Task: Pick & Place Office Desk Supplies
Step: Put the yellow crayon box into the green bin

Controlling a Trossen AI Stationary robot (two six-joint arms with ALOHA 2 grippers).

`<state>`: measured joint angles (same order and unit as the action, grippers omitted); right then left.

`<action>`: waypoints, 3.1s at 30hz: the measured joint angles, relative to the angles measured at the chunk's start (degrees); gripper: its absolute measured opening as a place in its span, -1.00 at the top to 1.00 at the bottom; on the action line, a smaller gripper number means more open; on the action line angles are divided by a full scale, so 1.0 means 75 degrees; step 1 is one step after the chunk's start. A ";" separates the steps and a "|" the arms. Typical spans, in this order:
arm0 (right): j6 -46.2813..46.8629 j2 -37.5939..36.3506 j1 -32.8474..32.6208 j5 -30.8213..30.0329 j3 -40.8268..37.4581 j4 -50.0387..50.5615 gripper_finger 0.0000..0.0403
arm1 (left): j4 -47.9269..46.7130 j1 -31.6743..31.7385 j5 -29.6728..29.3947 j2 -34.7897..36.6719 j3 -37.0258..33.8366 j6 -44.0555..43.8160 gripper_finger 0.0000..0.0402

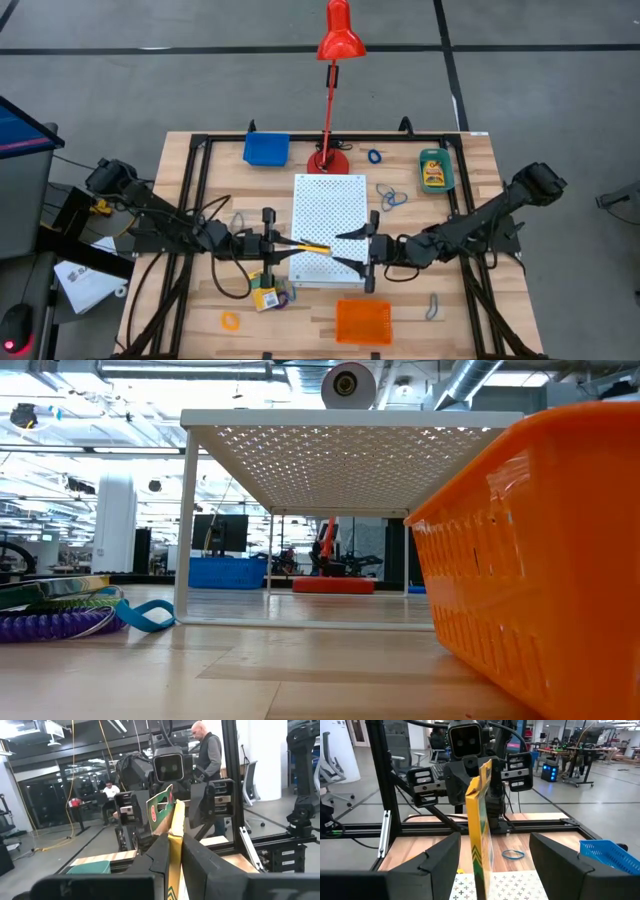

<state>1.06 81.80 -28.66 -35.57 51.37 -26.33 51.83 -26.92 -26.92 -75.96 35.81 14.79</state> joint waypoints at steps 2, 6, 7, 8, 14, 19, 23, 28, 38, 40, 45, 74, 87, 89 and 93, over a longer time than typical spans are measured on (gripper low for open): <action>0.0000 0.0003 0.0053 0.0003 0.0000 0.0000 -0.16 | 0.0126 0.0001 0.0083 0.0000 0.0000 0.0000 0.88; -0.0002 0.0003 0.0153 0.0260 0.0000 -0.0066 -0.16 | 0.0459 0.0107 0.0391 -0.0083 0.0000 -0.0003 0.88; -0.0003 0.0003 0.0186 0.0335 0.0000 -0.0073 -0.16 | 0.0549 0.0132 0.0405 -0.0129 0.0000 0.0000 0.88; -0.0005 0.0003 0.0216 0.0367 0.0000 -0.0087 -0.16 | 0.0632 0.0156 0.0409 -0.0187 0.0000 0.0000 0.88; -0.0140 0.0006 0.0245 0.0370 0.0000 -0.0176 -0.16 | 0.0694 0.0399 0.0445 -0.0849 0.0397 0.0000 0.88; -0.0201 0.0006 0.0245 0.0367 0.0000 -0.0149 -0.16 | 0.0676 0.0572 0.0649 -0.1419 0.0911 0.0142 0.88; -0.0199 0.0009 0.0245 0.0345 0.0000 -0.0011 -0.16 | 0.0705 0.0606 0.0671 -0.1530 0.1114 0.0315 0.88; -0.0163 0.0009 0.0245 0.0166 0.0000 0.0136 -0.16 | 0.0699 0.0587 0.0746 -0.1437 0.1134 0.0336 0.88; -0.0143 0.0009 0.0245 0.0137 0.0000 0.0136 -0.07 | 0.0683 0.0543 0.0787 -0.1434 0.1142 0.0315 0.88; -0.0143 0.0009 0.0256 0.0140 0.0000 0.0135 0.01 | 0.0686 0.0545 0.0800 -0.1434 0.1142 0.0312 0.88; -0.0143 0.0009 0.0265 0.0153 0.0000 0.0134 0.25 | 0.0688 0.0545 0.0855 -0.1434 0.1139 0.0256 0.88; -0.0400 -0.0028 0.0062 -0.0952 0.0000 0.0551 0.87 | -0.0176 0.0095 -0.1437 -0.0559 0.1125 0.1297 0.42; 0.2470 -0.1943 -0.0525 -0.3889 0.0000 0.5269 0.87 | -0.3991 -0.1381 -0.2795 0.1290 0.1125 -0.0234 0.35; 0.3420 -0.2306 -0.0460 -0.4189 0.0000 0.6405 0.87 | -0.4183 -0.1592 -0.2795 0.1311 0.1128 -0.0470 0.36; 0.5378 -0.2987 0.0075 -0.4204 0.0000 0.8608 0.87 | -0.4471 -0.1924 -0.2795 0.1311 0.1128 -0.0863 0.37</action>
<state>41.39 59.40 -28.10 -67.10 51.37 38.23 18.30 -41.34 -47.88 -66.13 44.27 8.31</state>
